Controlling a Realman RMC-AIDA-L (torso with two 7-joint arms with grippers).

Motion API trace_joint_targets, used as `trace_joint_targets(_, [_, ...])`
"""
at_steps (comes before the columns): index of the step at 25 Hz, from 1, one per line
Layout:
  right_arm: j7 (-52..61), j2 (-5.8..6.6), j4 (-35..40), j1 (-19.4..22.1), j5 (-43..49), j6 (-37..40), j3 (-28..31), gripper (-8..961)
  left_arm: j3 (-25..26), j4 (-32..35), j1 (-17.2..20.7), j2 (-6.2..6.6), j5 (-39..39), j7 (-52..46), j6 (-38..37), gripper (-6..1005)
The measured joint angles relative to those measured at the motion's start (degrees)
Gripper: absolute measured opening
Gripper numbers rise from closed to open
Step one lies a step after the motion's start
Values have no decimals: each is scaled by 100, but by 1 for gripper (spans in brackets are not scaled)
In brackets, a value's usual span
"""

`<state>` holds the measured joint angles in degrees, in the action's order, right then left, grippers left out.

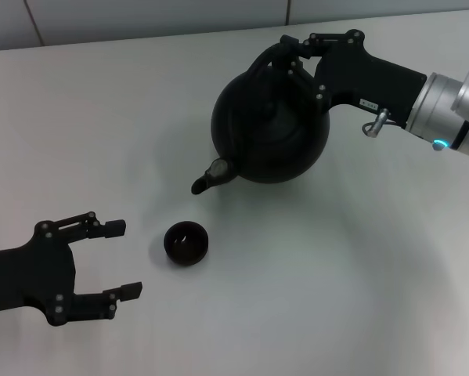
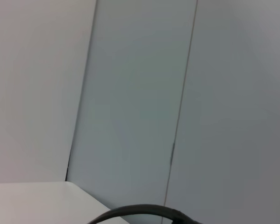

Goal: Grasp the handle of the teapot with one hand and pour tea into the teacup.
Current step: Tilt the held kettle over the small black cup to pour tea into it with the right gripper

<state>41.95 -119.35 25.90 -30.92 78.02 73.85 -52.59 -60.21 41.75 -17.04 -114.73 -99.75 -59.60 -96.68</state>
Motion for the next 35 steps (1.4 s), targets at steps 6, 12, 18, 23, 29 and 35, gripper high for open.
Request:
trace_joint_targets(6, [-3,0,96,-7,9,0,-126,151,0,0,0,-3,0,1,11,825])
trace_joint_targets(12, [-63,-5,185,-11,12,0,-221,150,0,0,-1,-7,0,1,18,825])
trace_joint_targets(18, [-240,-10,259,-11,11,-1,-424,146,0,0,4,-5,0,1,19,825])
trace_joint_targets(23, [-419,-18,282,-11,-8,-2,-587,140,0,0,14,-4,0,1,18,825])
trace_joint_targets(29, [-605,-18,315,-14,-21,-2,-616,133,0,0,18,-5,0,5,17,825])
trace_joint_targets(35, [-681,-22,364,-17,-26,-3,-621,126,0,0,26,-4,0,8,21,825])
